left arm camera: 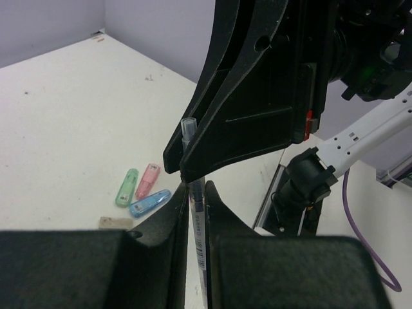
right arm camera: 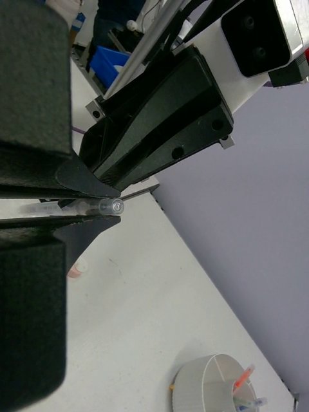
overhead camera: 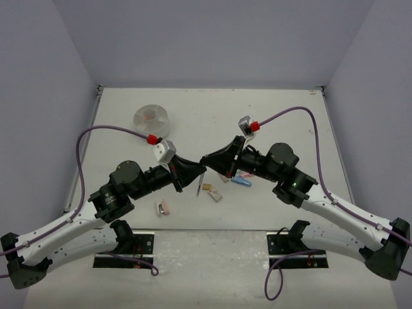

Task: Sort the stationery into containers
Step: Close the pen cap on the pen.

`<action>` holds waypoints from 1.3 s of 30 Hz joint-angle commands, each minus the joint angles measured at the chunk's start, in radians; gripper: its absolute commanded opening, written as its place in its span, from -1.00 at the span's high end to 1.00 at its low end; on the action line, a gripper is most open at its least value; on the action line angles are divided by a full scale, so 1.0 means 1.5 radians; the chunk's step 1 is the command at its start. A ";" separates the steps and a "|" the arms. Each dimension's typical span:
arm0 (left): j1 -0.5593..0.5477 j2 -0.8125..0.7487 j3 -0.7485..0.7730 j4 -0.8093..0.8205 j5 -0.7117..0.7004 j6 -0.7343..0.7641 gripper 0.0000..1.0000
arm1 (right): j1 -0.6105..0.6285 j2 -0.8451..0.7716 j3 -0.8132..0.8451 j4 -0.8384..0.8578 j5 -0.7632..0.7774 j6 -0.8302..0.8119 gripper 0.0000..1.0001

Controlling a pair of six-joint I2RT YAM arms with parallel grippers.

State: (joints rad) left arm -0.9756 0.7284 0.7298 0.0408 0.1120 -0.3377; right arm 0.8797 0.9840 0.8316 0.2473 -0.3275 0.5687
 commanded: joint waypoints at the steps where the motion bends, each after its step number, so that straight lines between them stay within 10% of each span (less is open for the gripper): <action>1: -0.005 -0.007 0.005 0.140 0.065 -0.011 0.44 | -0.001 0.004 0.007 -0.105 0.054 0.005 1.00; 16: -0.005 0.033 -0.033 0.142 0.078 -0.012 0.08 | -0.001 -0.017 0.035 -0.136 0.076 -0.011 1.00; 23: -0.005 0.050 -0.055 0.160 0.037 -0.009 -0.39 | -0.001 -0.026 0.045 -0.142 0.060 -0.013 1.00; 39: -0.006 0.071 -0.064 0.163 0.013 -0.010 -0.51 | -0.001 -0.054 0.056 -0.153 0.063 -0.019 1.00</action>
State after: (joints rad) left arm -0.9836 0.8316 0.6542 0.2230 0.1402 -0.3565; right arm 0.8761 0.9157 0.8540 0.0147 -0.2264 0.5569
